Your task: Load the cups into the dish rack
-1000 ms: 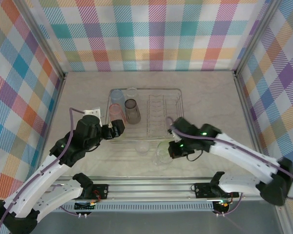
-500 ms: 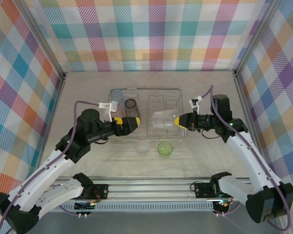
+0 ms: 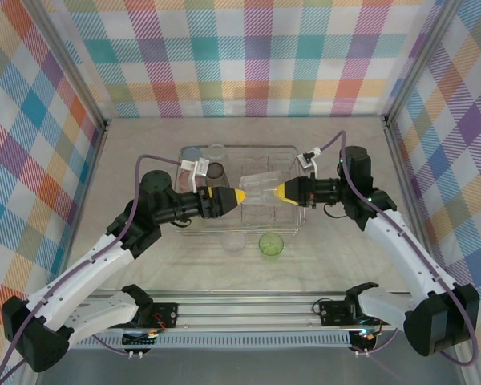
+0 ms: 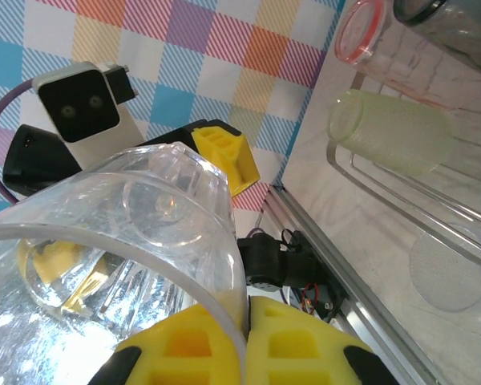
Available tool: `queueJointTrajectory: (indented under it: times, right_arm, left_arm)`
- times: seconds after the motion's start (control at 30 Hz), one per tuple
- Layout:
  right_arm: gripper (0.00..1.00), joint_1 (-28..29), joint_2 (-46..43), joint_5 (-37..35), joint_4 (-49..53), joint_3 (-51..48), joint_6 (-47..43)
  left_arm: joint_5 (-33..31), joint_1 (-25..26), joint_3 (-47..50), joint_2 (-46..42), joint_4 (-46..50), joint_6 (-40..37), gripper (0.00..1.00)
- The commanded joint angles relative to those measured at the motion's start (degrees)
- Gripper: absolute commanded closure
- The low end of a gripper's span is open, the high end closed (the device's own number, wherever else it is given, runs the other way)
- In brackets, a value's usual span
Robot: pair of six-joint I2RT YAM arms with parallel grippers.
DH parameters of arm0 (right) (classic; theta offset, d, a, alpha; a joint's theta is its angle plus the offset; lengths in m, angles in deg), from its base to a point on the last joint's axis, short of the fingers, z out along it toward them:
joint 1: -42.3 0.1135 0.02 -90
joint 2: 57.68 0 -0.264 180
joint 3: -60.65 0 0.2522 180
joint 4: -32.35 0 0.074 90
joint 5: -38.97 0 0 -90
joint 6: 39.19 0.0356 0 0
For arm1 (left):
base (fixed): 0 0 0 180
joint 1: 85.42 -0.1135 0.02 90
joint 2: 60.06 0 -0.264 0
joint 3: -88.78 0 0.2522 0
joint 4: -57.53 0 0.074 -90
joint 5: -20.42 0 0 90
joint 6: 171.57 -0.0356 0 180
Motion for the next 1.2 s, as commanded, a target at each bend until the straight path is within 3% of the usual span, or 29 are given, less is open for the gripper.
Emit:
queueJointTrajectory:
  times: [0.0, 0.47, 0.87, 1.03, 1.17]
  right_arm:
    - [1.0, 1.69, 1.25, 2.36, -5.21, 2.25, 1.35]
    - [1.0, 4.06, 5.58, 2.86, -12.84, 3.72, 5.87]
    - [1.0, 7.02, 9.41, 4.39, -18.34, 5.02, 8.73]
    - [1.0, 8.53, 10.26, 5.62, -20.41, 5.39, 9.12]
    - [1.0, 8.77, 9.44, 6.85, -20.57, 5.06, 8.56]
  left_arm:
    - [2.53, 1.34, -2.23, 0.34, -5.55, 0.48, 0.0]
    - [3.24, 3.82, -2.55, 2.72, -8.45, 0.01, 0.02]
    - [4.46, 6.44, -3.12, 4.06, -10.49, -0.3, 0.2]
    - [3.9, 6.91, -3.16, 3.82, -10.01, -1.68, 0.03]
    - [2.09, 6.86, -3.24, 2.84, -7.18, -3.74, 0.0]
